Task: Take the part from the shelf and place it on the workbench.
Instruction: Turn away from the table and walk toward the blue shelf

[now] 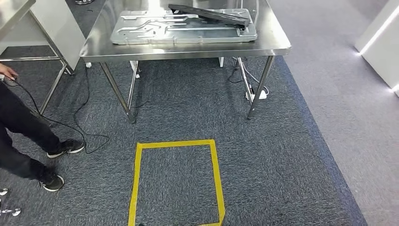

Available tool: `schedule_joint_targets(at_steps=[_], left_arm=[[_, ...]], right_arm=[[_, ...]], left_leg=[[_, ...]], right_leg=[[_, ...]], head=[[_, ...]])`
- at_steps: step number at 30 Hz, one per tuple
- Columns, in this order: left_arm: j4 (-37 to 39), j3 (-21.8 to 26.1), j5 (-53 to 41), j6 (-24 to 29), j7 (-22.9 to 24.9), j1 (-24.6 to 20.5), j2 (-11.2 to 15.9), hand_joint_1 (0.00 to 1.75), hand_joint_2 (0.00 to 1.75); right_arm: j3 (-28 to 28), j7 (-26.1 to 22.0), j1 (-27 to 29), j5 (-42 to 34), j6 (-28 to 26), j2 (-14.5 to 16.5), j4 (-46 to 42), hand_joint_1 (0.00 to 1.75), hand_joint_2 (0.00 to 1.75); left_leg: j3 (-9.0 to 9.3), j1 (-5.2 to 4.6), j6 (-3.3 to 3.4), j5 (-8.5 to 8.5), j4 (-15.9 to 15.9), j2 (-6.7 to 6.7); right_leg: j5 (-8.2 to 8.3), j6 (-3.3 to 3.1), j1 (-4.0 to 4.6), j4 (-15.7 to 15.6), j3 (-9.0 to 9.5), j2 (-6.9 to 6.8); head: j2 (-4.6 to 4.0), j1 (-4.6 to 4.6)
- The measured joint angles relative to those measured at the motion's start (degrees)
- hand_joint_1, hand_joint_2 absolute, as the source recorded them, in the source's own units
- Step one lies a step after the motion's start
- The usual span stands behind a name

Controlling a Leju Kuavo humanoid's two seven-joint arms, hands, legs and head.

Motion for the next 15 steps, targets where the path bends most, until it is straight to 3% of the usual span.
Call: schedule_joint_targets(at_steps=[1,3,5,6,7,8,9,10,12,14,15], left_arm=[[0.0,0.0,-0.01,0.0,0.0,-0.07,0.01,0.0,0.0],[0.0,0.0,-0.02,0.0,-0.03,-0.08,0.01,0.0,0.0],[0.0,0.01,-0.01,0.0,-0.05,0.04,0.02,0.0,0.0],[0.0,0.02,0.0,0.0,-0.05,0.13,0.02,0.0,0.0],[0.0,0.02,0.01,0.0,-0.03,0.21,0.02,0.0,0.0],[0.0,0.03,0.02,0.0,-0.01,0.27,0.02,0.0,0.0],[0.0,0.04,0.04,0.0,0.02,0.31,0.03,0.0,0.0],[0.0,0.05,0.05,0.0,0.06,0.31,0.03,0.0,0.0],[0.0,0.14,0.11,0.0,0.11,0.35,0.07,0.0,0.0],[0.0,0.24,0.16,0.0,0.16,0.35,0.08,0.0,0.0],[0.0,0.28,0.19,0.0,0.18,0.32,0.08,0.0,0.0]], right_arm=[[0.08,0.02,0.09,0.01,0.0,0.02,0.03,0.0,0.0],[0.16,0.07,0.07,0.08,0.0,0.04,0.07,0.0,0.0],[0.32,0.2,-0.04,0.34,0.01,0.05,0.08,0.0,0.0],[0.4,0.36,-0.06,0.58,0.02,0.06,0.09,0.0,0.0],[0.48,0.59,-0.04,0.86,0.03,0.07,0.11,0.0,0.0],[0.57,0.89,0.02,1.17,0.05,0.07,0.17,0.0,0.0],[0.71,1.26,0.08,1.53,0.1,0.07,0.25,0.0,0.0],[0.89,1.62,0.11,1.86,0.17,0.08,0.33,0.0,0.0],[1.32,2.29,0.09,2.43,0.42,0.26,0.51,0.0,0.0],[1.74,2.92,0.02,3.08,0.74,0.49,0.62,0.0,0.0],[1.96,3.24,0.06,3.53,0.89,0.55,0.66,0.0,0.0]], left_leg=[[0.02,0.1,-0.35,-0.22,0.19,-0.19],[-0.9,0.35,-1.02,-2.12,2.47,-2.2],[-3.77,0.56,-1.39,-6.05,8.95,-4.53],[-5.58,0.61,-1.44,-7.81,12.9,-4.94],[-6.96,0.62,-1.44,-8.64,15.85,-5.12],[-7.45,0.62,-1.38,-8.28,16.84,-5.19],[-6.88,0.62,-1.24,-6.73,15.55,-5.32],[-5.34,0.62,-1.03,-4.4,12.14,-5.8],[-1.97,0.7,-0.44,-0.85,4.35,-8.81],[-0.86,0.68,-0.09,-0.17,1.12,-11.02],[-0.84,0.62,0.01,-0.14,0.84,-10.82]], right_leg=[[0.13,-0.29,-0.1,-0.1,-0.07,0.44],[0.49,-0.9,-0.35,-0.32,-0.2,1.35],[0.74,-1.29,-0.4,-0.35,-0.46,2.3],[0.81,-1.4,-0.36,-0.3,-0.62,2.84],[0.85,-1.45,-0.32,-0.23,-0.73,3.44],[0.86,-1.47,-0.3,-0.14,-0.78,4.07],[0.86,-1.47,-0.29,0.0,-0.8,4.8],[0.85,-1.44,-0.29,0.12,-0.78,5.54],[0.88,-1.2,-0.27,0.45,-0.99,6.88],[1.13,-0.56,-0.42,0.59,-1.57,8.02],[1.34,-0.13,-0.51,0.55,-1.83,8.67]], head=[[0.0,0.0],[0.0,-0.01],[0.0,-0.02],[0.0,-0.02],[0.0,-0.02],[0.0,-0.02],[0.0,-0.02],[0.0,-0.02],[0.0,-0.01],[0.0,-0.01],[0.0,-0.03]])
